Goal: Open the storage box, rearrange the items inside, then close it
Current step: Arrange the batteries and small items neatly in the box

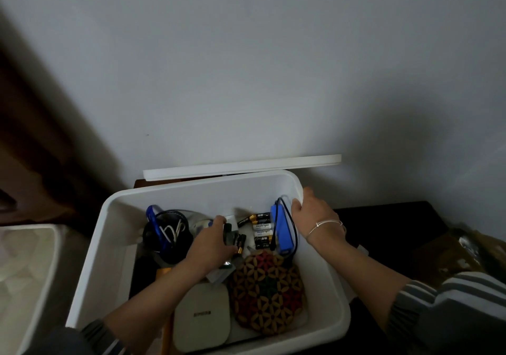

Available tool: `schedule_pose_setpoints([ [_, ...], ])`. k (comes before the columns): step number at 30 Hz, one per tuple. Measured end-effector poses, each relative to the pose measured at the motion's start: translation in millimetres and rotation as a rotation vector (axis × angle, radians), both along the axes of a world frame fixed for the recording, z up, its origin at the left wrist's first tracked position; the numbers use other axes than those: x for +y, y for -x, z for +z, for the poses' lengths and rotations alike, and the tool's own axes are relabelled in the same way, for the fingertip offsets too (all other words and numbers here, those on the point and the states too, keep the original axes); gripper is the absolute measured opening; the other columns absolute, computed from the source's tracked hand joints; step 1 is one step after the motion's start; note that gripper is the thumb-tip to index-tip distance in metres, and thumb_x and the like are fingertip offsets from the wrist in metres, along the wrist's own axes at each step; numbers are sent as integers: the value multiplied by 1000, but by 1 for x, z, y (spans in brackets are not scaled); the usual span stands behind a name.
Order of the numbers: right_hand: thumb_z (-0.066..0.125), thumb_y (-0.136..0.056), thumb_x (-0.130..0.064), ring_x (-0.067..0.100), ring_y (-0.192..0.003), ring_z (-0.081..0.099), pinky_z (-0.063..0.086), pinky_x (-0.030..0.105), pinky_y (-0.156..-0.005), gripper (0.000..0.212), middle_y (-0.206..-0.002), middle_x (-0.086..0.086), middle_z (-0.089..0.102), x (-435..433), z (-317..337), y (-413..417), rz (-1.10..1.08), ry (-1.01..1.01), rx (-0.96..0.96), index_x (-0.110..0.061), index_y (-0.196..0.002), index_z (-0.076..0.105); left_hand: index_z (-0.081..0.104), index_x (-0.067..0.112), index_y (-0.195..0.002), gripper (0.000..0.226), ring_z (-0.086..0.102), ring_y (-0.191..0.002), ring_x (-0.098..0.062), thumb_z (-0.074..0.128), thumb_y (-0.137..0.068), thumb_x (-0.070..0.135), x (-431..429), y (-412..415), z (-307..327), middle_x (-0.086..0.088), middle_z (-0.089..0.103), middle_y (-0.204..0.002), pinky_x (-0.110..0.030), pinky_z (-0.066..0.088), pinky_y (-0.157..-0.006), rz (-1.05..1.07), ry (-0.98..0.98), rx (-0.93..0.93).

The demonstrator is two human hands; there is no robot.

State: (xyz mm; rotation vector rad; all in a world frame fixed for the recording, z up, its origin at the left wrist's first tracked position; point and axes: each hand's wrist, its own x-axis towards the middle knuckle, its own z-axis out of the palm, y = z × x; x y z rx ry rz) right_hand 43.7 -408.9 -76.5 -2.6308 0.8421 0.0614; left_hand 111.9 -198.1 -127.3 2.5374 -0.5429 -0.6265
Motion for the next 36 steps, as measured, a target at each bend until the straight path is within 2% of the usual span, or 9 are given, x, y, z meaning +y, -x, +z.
schedule_pose_setpoints([
  [4,34,-97,-34,35,-87,61,48,38,-70,32,-97,17,63,-1,0,0,-5,-12,-16,-8,-114,42,37,19,-138,61,64,-104,-20,69,-87,28,21,8,13,-9,65,-120,-21,48,-77,-107,-58,-30],
  [11,36,-97,-33,38,-89,61,44,37,-68,34,-99,20,63,-1,-4,0,-9,-4,-42,-5,-115,44,33,22,-115,56,51,-61,-2,75,-81,32,72,27,15,10,52,-78,-12,38,-44,-91,-179,85],
  [13,36,-97,-33,37,-88,60,42,35,-67,34,-99,20,62,-1,-5,-1,-7,-9,-42,-5,-115,44,31,21,-115,61,56,-69,-5,77,-78,36,81,34,11,7,55,-83,-13,38,-50,-85,-261,99],
  [17,35,-97,-34,36,-85,59,43,35,-67,35,-97,20,62,0,-5,-1,-2,-21,-40,-6,-116,44,20,8,-143,88,58,-113,-21,75,-81,35,85,45,0,-10,53,-132,-25,49,-79,-81,-306,173],
  [20,35,-97,-35,36,-84,59,42,34,-66,35,-97,19,62,1,-4,0,-11,-18,-37,-6,-114,45,9,7,-151,92,58,-114,-19,68,-87,36,83,51,-1,-9,53,-135,-29,52,-88,-117,-391,186],
  [24,35,-97,-34,36,-86,60,44,35,-67,34,-96,19,63,1,-5,-1,-4,-7,-36,-6,-114,44,39,16,-134,40,64,-101,-19,49,-97,28,64,47,13,-4,63,-117,-29,51,-77,-107,-509,-135],
  [27,35,-97,-34,36,-86,60,47,38,-70,35,-96,18,62,1,-3,-1,-6,-16,-38,-6,-116,44,48,16,-121,23,64,-93,-17,47,-99,24,32,37,17,-3,61,-112,-31,56,-77,-69,-318,-234],
  [30,34,-98,-35,34,-83,60,50,39,-71,35,-94,17,62,3,-1,0,-2,-26,-29,-7,-115,44,56,11,-113,23,62,-98,-23,47,-99,26,-6,26,10,-7,59,-114,-32,51,-75,-98,-254,-284],
  [36,35,-98,-35,29,-75,56,44,33,-64,32,-95,15,63,4,-1,0,-1,-35,-20,-9,-114,43,64,10,-116,26,58,-108,-23,51,-97,22,-39,12,-23,-8,56,-123,-30,47,-77,-88,-452,-277],
])
